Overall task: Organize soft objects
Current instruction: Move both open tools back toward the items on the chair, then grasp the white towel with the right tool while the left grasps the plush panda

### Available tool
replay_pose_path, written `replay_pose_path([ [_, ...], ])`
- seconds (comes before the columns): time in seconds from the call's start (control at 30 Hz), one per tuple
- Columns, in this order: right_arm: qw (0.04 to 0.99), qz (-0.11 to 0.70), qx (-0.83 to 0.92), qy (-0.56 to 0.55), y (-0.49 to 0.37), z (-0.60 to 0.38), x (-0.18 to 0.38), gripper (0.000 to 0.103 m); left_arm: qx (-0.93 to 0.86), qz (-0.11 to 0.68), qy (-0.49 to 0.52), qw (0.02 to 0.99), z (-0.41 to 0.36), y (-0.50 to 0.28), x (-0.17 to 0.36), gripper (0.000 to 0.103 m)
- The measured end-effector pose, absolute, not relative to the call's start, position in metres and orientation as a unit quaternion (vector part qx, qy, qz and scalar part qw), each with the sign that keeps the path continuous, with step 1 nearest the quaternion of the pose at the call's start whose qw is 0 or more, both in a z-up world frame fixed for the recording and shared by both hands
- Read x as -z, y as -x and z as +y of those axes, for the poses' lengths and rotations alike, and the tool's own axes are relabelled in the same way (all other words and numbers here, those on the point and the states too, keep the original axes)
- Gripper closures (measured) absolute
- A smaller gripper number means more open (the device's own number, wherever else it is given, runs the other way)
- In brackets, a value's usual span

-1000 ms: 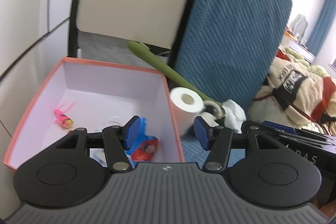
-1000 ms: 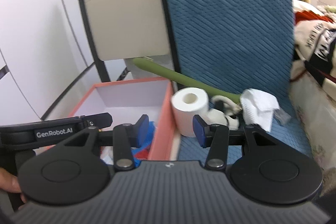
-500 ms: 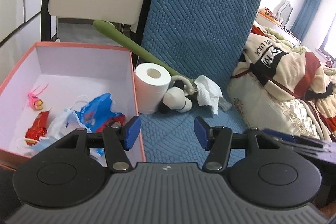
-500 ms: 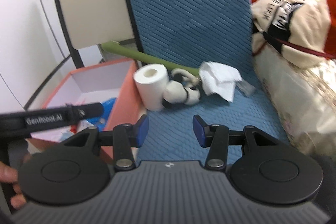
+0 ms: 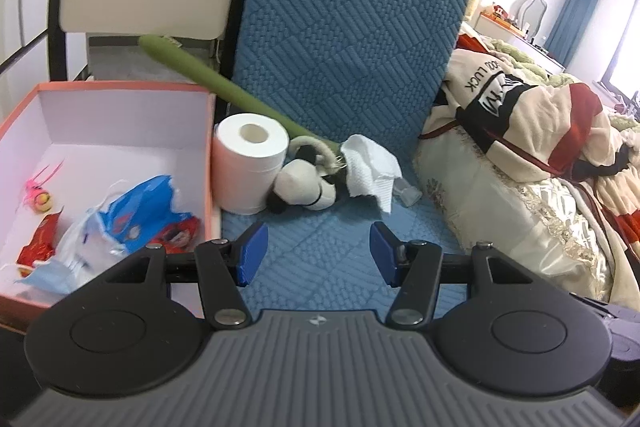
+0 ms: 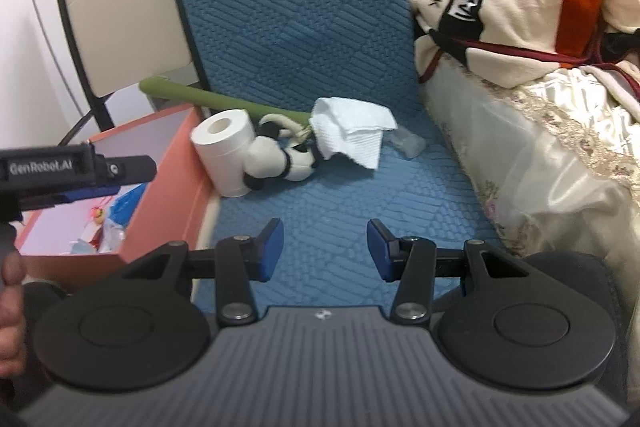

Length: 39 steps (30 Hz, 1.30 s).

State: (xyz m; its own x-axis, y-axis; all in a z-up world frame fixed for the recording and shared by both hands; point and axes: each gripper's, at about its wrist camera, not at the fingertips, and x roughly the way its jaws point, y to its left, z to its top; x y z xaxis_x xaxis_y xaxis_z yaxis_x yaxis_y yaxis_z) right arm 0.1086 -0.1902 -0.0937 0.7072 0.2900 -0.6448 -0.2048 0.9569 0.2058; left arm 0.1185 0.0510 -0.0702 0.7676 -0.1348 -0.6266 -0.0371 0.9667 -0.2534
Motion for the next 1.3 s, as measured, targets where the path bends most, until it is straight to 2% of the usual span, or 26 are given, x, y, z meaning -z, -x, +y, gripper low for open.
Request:
replay_pose_path([
  [0.43, 0.923, 0.342, -0.124, -0.128, -0.139, -0.225, 0.125, 0.054, 0.009, 0.354, 0.128, 0.926, 0.019, -0.162, 0.112, 0.041],
  [1.03, 0.900, 0.359, -0.161, -0.187, -0.243, -0.235, 0.156, 0.053, -0.033, 0.363, 0.117, 0.924, 0.002, -0.231, 0.150, 0.041],
  [1.3, 0.873, 0.395, -0.191, -0.214, -0.292, -0.221, 0.180, 0.052, -0.083, 0.376, 0.171, 0.907, 0.024, -0.262, 0.181, 0.041],
])
